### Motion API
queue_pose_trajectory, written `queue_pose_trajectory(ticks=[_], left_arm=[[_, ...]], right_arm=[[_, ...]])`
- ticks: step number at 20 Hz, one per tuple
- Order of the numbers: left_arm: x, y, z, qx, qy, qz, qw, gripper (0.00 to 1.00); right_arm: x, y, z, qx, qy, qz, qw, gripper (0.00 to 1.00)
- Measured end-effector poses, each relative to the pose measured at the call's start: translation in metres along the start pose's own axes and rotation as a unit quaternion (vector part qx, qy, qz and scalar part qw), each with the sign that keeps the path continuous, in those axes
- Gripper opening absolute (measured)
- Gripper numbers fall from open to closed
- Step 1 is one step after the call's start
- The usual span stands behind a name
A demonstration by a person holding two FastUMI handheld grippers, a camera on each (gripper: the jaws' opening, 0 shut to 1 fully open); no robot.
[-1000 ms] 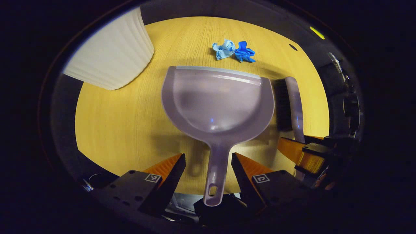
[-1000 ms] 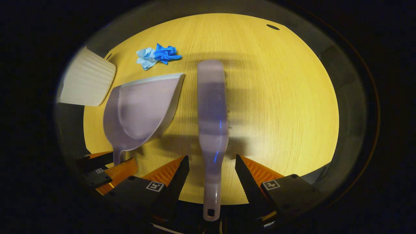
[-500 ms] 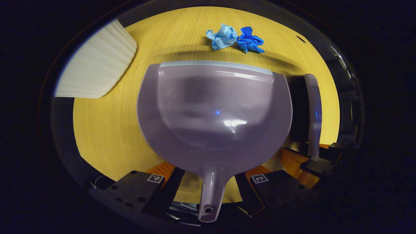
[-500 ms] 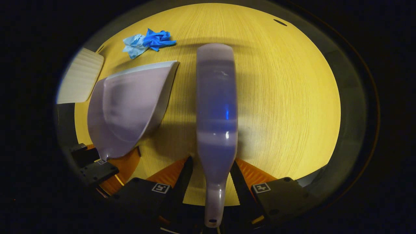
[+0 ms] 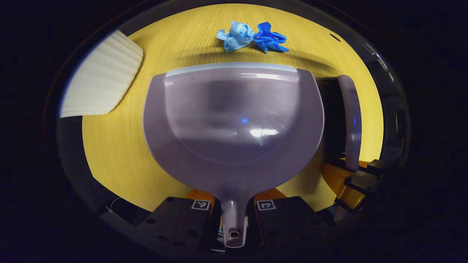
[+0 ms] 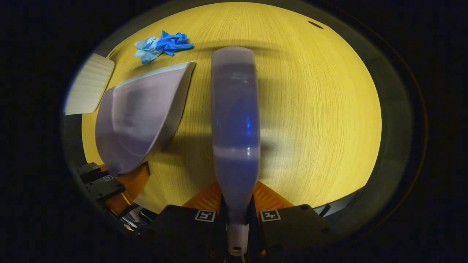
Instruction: Pick up the small broom and dustpan from the desktop, sweep the trash into the dustpan with the broom, and then empty the trash into the garbage bin.
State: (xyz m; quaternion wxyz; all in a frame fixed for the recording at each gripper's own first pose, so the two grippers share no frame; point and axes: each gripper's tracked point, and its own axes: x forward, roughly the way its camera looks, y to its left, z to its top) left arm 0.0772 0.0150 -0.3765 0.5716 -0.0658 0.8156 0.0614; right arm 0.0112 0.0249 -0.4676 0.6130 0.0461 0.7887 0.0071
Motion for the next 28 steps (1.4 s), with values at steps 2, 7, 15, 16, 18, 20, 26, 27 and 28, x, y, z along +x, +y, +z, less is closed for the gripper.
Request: queue_pose_trajectory(ticks=[2, 7, 15, 16, 18, 20, 26, 27, 28], left_arm=[[-0.002, 0.003, -0.003, 0.009, 0.006, 0.004, 1.000, 0.30], [-0.012, 0.020, -0.014, 0.055, 0.006, -0.011, 0.998, 0.28], [-0.027, 0.075, 0.006, 0.134, -0.006, 0.026, 0.991, 0.27], [-0.025, 0.077, 0.007, 0.142, -0.005, 0.026, 0.990, 0.27], [-0.022, 0.081, 0.009, 0.151, -0.004, 0.028, 0.988, 0.26], [-0.021, 0.085, 0.011, 0.165, -0.004, 0.036, 0.986, 0.26], [-0.006, 0.098, 0.008, 0.195, -0.009, 0.049, 0.980, 0.28], [-0.003, 0.101, 0.006, 0.199, -0.008, 0.053, 0.979, 0.28], [-0.004, 0.100, 0.006, 0.202, -0.013, 0.053, 0.978, 0.26]], right_arm=[[0.001, 0.005, 0.002, 0.007, -0.001, 0.010, 1.000, 0.28], [-0.026, 0.018, 0.035, -0.001, -0.024, 0.068, 0.997, 0.23], [-0.069, -0.019, 0.229, -0.187, -0.137, -0.056, 0.971, 0.22], [-0.068, -0.018, 0.248, -0.215, -0.140, -0.068, 0.964, 0.22], [-0.058, -0.003, 0.266, -0.254, -0.127, -0.062, 0.957, 0.22], [-0.035, 0.008, 0.273, -0.312, -0.108, -0.077, 0.941, 0.22], [0.003, 0.036, 0.258, -0.437, -0.048, -0.085, 0.894, 0.22], [0.005, 0.043, 0.242, -0.449, -0.025, -0.067, 0.891, 0.22], [0.006, 0.045, 0.231, -0.469, -0.009, -0.067, 0.881, 0.22]])
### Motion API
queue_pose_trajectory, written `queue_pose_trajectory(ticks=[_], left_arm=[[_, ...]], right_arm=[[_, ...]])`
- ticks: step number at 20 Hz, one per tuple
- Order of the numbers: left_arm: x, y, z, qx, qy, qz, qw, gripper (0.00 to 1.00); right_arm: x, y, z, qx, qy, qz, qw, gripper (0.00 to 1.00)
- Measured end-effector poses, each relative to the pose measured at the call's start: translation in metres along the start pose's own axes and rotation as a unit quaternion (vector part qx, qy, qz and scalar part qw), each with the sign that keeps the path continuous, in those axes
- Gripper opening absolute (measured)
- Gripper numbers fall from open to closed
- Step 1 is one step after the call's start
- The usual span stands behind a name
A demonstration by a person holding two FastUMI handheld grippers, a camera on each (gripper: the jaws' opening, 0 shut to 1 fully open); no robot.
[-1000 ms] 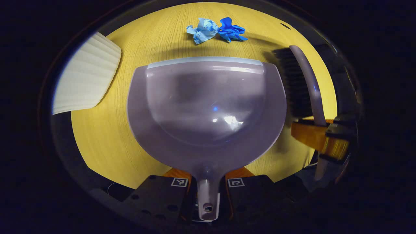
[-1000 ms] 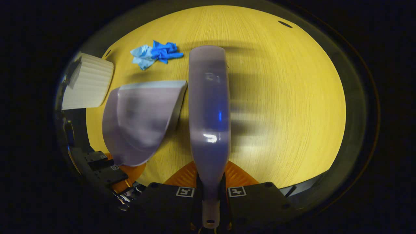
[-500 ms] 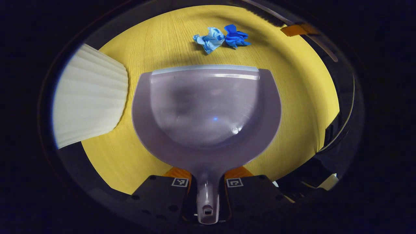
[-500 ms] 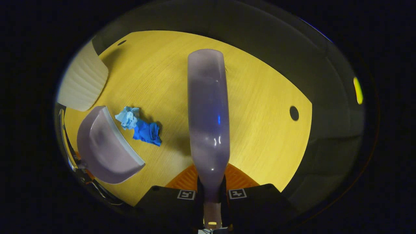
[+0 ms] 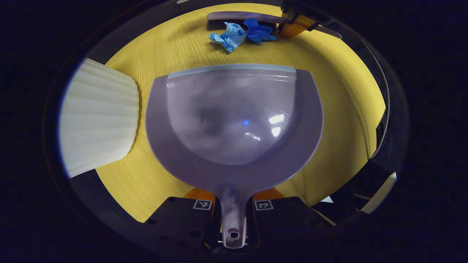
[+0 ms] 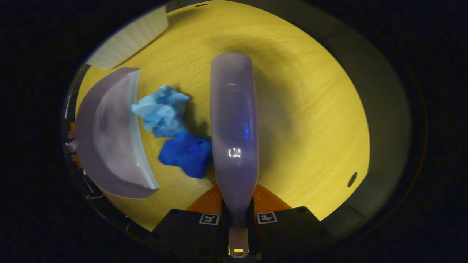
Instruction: Pick up the small broom and dustpan from the desktop, sweep the trash into the dustpan with the broom, and then empty the trash into the garbage bin.
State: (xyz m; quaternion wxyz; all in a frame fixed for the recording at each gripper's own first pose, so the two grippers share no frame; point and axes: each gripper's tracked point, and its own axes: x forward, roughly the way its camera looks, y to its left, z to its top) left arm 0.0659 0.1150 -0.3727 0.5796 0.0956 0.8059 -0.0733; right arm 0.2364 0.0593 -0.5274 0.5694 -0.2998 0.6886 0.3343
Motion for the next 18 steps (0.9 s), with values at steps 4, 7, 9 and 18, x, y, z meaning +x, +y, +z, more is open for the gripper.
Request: queue_pose_trajectory(ticks=[4, 7, 9, 18], left_arm=[[0.003, -0.002, -0.003, 0.017, -0.008, 0.003, 1.000, 0.26], [0.005, -0.002, -0.007, 0.057, -0.026, 0.011, 0.998, 0.26], [0.008, -0.003, -0.006, 0.067, -0.044, 0.015, 0.997, 0.25], [-0.008, -0.012, 0.004, 0.065, -0.130, 0.046, 0.988, 0.25]], right_arm=[[-0.006, 0.025, -0.011, -0.090, 0.016, 0.047, 0.995, 0.23], [-0.005, 0.030, -0.034, -0.115, 0.030, 0.126, 0.985, 0.23], [-0.010, 0.038, -0.046, -0.081, 0.035, 0.207, 0.974, 0.23], [-0.075, -0.003, -0.046, 0.080, -0.148, 0.280, 0.945, 0.23]])
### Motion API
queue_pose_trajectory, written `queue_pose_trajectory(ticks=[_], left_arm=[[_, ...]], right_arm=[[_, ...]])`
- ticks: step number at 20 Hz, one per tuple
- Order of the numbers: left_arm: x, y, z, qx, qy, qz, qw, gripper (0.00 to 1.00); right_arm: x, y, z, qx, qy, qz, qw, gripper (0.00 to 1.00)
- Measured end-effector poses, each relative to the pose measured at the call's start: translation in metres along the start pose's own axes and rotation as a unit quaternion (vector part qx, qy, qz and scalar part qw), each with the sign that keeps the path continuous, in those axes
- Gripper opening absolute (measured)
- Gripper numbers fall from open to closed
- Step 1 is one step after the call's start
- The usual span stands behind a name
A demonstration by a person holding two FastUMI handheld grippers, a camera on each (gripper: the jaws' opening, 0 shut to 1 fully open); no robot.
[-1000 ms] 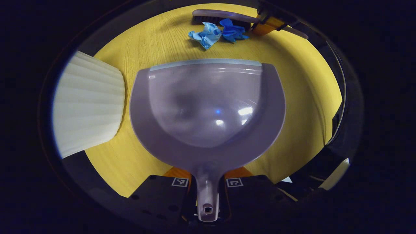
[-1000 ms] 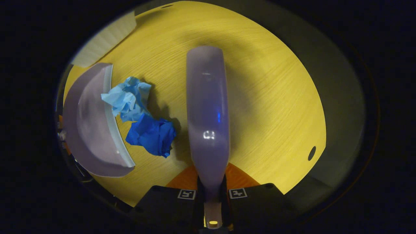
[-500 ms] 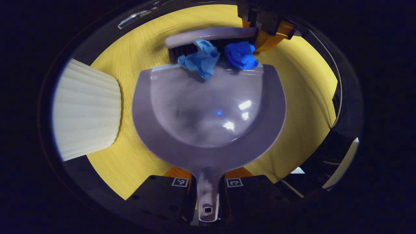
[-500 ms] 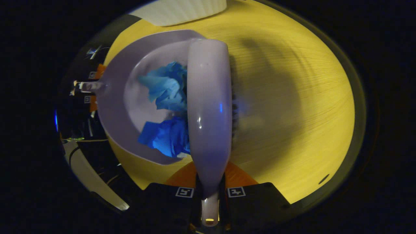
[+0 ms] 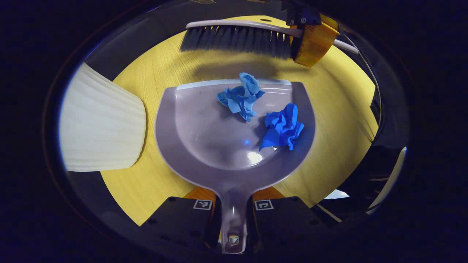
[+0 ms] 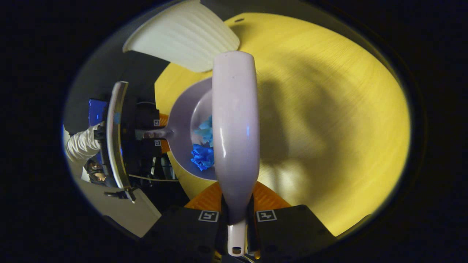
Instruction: Pick up the small broom and dustpan from the desktop, sweep the trash into the dustpan with the broom, and then empty the trash into the garbage bin.
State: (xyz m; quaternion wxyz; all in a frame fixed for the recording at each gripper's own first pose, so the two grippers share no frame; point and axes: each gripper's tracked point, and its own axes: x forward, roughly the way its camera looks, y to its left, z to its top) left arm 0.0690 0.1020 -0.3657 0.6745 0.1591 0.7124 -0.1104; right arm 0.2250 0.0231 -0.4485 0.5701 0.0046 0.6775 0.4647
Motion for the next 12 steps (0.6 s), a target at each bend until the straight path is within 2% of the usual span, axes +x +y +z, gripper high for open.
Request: queue_pose_trajectory(ticks=[2, 4, 5, 7, 8, 12], left_arm=[[-0.020, -0.001, 0.009, 0.004, -0.044, 0.013, 0.999, 0.27], [-0.038, -0.004, 0.016, 0.004, -0.083, 0.030, 0.996, 0.27], [-0.053, -0.006, 0.022, 0.006, -0.103, 0.036, 0.994, 0.25], [-0.082, -0.008, 0.030, 0.016, -0.142, 0.056, 0.988, 0.25], [-0.097, -0.010, 0.035, 0.023, -0.157, 0.067, 0.985, 0.25], [-0.162, 0.005, 0.043, 0.032, -0.212, 0.121, 0.969, 0.25]], right_arm=[[-0.040, 0.000, 0.015, 0.026, -0.088, -0.003, 0.996, 0.23], [-0.074, 0.002, 0.015, 0.051, -0.173, -0.001, 0.984, 0.22], [-0.091, 0.004, 0.014, 0.068, -0.220, 0.010, 0.973, 0.22], [-0.121, 0.012, 0.012, 0.094, -0.315, 0.043, 0.944, 0.22], [-0.130, 0.007, 0.003, 0.097, -0.352, 0.043, 0.930, 0.22], [-0.145, -0.028, -0.041, 0.092, -0.433, -0.037, 0.896, 0.22]])
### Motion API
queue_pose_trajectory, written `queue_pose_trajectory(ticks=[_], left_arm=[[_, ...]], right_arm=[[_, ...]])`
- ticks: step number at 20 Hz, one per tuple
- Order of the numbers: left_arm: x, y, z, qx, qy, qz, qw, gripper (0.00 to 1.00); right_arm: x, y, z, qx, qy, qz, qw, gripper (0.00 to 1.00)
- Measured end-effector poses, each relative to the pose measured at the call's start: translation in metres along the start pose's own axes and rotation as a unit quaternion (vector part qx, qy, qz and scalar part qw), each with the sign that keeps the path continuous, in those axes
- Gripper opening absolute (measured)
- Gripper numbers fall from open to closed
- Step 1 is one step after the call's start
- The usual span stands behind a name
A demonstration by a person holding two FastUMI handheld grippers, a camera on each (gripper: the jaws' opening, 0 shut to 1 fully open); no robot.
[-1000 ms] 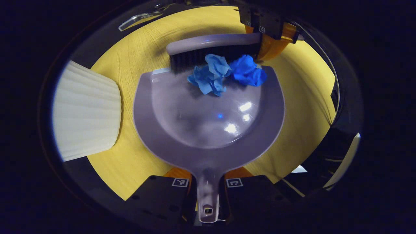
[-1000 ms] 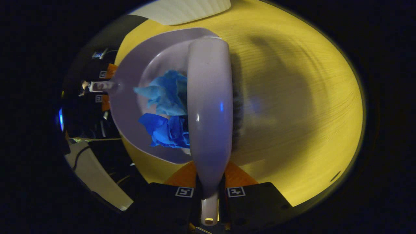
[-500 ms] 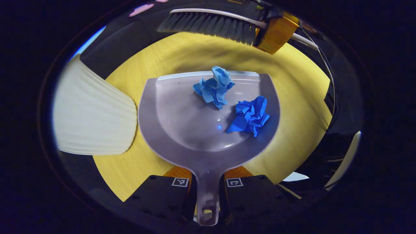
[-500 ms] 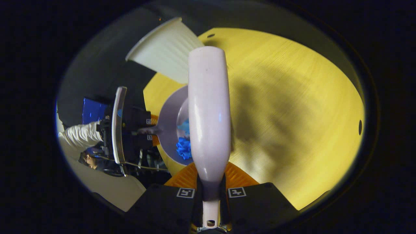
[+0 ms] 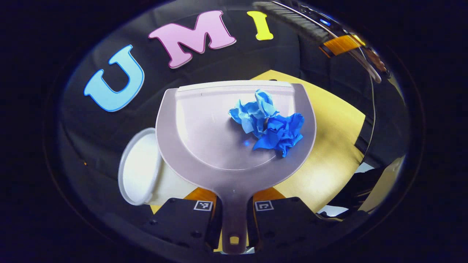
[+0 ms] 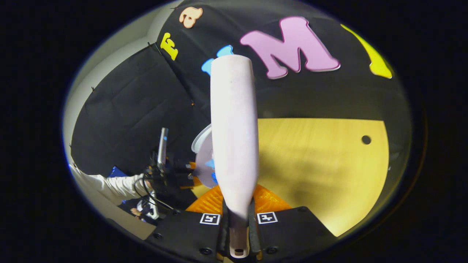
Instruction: Pick up the small broom and dustpan from the desktop, sweep the trash into the dustpan with the broom, and then empty the trash into the garbage bin.
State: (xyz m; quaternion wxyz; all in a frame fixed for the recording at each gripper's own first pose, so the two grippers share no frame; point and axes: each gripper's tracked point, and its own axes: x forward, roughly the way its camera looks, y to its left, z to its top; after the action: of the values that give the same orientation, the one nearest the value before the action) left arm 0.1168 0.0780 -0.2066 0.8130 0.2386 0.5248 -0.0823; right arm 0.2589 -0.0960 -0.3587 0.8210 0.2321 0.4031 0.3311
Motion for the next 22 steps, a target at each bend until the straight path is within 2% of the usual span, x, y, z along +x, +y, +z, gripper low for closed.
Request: queue_pose_trajectory(ticks=[3, 4, 6, 7, 8, 10, 12, 15, 19, 21, 22], left_arm=[[-0.027, 0.039, 0.008, 0.027, -0.015, 0.071, 0.997, 0.25], [-0.035, 0.069, 0.005, 0.045, -0.010, 0.111, 0.993, 0.25], [-0.049, 0.120, 0.001, 0.082, 0.027, 0.187, 0.979, 0.25], [-0.056, 0.148, -0.008, 0.103, 0.060, 0.226, 0.967, 0.25], [-0.057, 0.156, -0.016, 0.129, 0.091, 0.255, 0.954, 0.25], [-0.055, 0.166, -0.029, 0.163, 0.137, 0.273, 0.938, 0.25], [-0.047, 0.172, -0.048, 0.210, 0.181, 0.279, 0.919, 0.25], [-0.038, 0.174, -0.074, 0.298, 0.253, 0.303, 0.869, 0.25], [-0.037, 0.175, -0.089, 0.395, 0.292, 0.324, 0.808, 0.25], [-0.033, 0.171, -0.090, 0.451, 0.295, 0.349, 0.767, 0.25], [-0.032, 0.167, -0.091, 0.480, 0.293, 0.366, 0.742, 0.25]], right_arm=[[-0.035, -0.026, -0.026, 0.011, -0.044, -0.007, 0.999, 0.22], [-0.040, -0.037, -0.037, 0.010, -0.052, -0.013, 0.999, 0.22], [-0.055, -0.065, -0.071, 0.010, -0.063, -0.034, 0.997, 0.22], [-0.066, -0.079, -0.092, 0.020, -0.067, -0.042, 0.997, 0.22], [-0.073, -0.085, -0.109, 0.028, -0.066, -0.045, 0.996, 0.22], [-0.082, -0.105, -0.144, 0.030, -0.056, -0.060, 0.996, 0.22], [-0.086, -0.100, -0.165, 0.029, -0.048, -0.066, 0.996, 0.22], [-0.095, -0.101, -0.178, 0.038, -0.038, -0.069, 0.996, 0.22], [-0.095, -0.107, -0.187, 0.048, -0.027, -0.081, 0.995, 0.22], [-0.091, -0.110, -0.189, 0.049, -0.020, -0.087, 0.995, 0.22], [-0.090, -0.112, -0.189, 0.047, -0.017, -0.090, 0.995, 0.22]])
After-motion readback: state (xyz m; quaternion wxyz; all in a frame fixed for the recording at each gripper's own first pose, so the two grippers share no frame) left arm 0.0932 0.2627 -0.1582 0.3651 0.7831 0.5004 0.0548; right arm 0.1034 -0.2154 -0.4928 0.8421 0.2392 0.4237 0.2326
